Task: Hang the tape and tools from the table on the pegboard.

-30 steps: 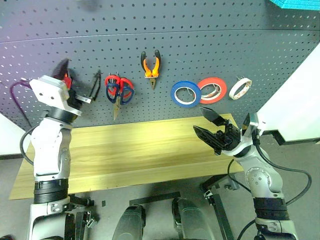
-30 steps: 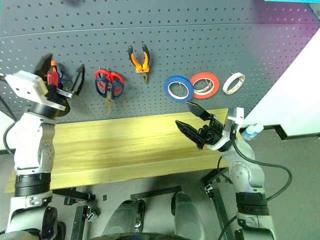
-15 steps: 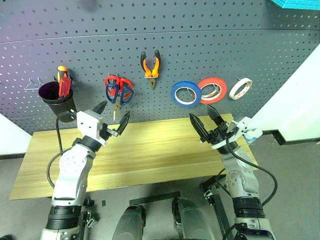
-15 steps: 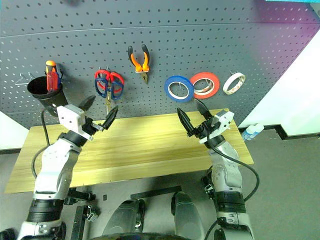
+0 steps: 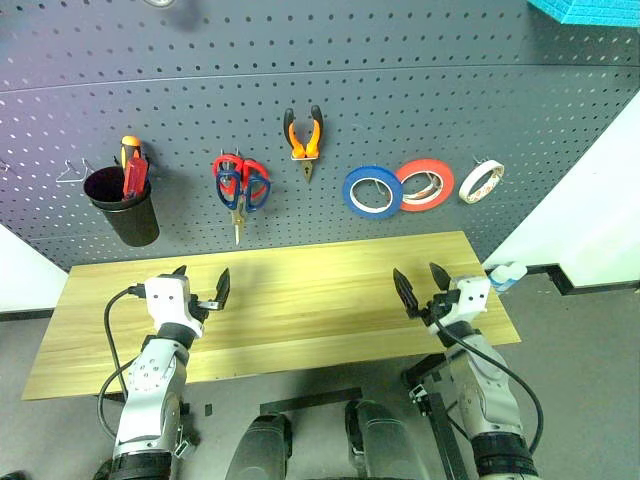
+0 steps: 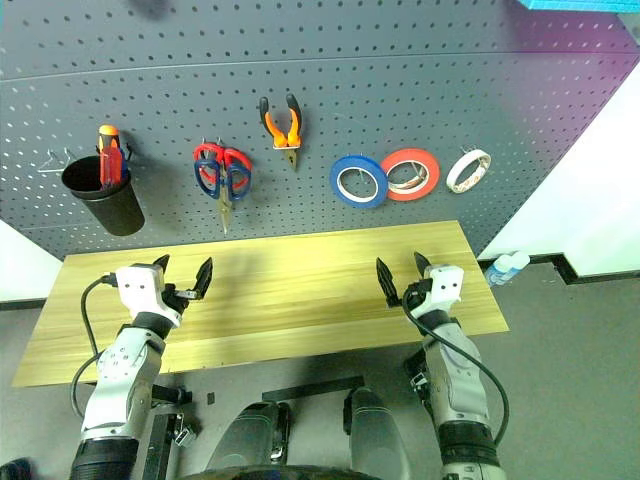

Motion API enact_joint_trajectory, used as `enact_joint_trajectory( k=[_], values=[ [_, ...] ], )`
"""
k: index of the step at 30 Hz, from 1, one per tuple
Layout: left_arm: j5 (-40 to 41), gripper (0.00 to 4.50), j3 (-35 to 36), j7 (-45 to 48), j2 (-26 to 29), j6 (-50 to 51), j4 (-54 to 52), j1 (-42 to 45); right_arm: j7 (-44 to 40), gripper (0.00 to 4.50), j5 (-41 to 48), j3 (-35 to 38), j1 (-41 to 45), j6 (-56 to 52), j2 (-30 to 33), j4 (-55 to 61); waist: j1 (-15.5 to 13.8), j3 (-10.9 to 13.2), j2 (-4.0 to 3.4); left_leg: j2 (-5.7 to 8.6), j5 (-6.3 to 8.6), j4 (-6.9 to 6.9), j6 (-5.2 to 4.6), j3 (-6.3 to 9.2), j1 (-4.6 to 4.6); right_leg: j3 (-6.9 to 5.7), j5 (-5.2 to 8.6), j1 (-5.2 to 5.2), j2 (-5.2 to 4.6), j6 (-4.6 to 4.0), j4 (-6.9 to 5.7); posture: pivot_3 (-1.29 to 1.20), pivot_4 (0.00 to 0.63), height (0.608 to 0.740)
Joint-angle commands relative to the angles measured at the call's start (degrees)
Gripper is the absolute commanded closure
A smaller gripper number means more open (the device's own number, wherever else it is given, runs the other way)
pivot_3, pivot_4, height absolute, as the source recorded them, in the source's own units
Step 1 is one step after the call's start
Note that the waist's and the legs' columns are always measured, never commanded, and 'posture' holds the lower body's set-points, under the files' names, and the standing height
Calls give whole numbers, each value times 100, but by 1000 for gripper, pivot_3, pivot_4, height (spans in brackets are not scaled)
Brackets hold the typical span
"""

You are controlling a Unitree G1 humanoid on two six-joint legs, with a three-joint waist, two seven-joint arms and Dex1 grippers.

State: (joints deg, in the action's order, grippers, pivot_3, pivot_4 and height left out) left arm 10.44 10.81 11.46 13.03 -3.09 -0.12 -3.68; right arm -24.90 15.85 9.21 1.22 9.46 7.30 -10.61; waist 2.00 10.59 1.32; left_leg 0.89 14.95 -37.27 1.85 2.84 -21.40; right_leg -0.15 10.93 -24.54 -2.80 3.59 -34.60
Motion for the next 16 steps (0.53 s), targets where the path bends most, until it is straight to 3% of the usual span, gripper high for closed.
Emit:
enact_joint_trajectory(
  k=[1,16],
  values=[
    [-91,41,214,-329,-26,131,134,47,308,0,-144,89,34,145,20,98,25,-59,-8,-3,0,1,0,-1,0,0,-2,2,3,-3,6,-42,67,740],
    [-497,41,146,-811,-271,-152,432,96,999,0,-593,-124,323,25,-83,-171,26,-450,-30,-24,1,11,1,-10,11,-1,-12,21,25,-14,37,-19,0,740]
  ],
)
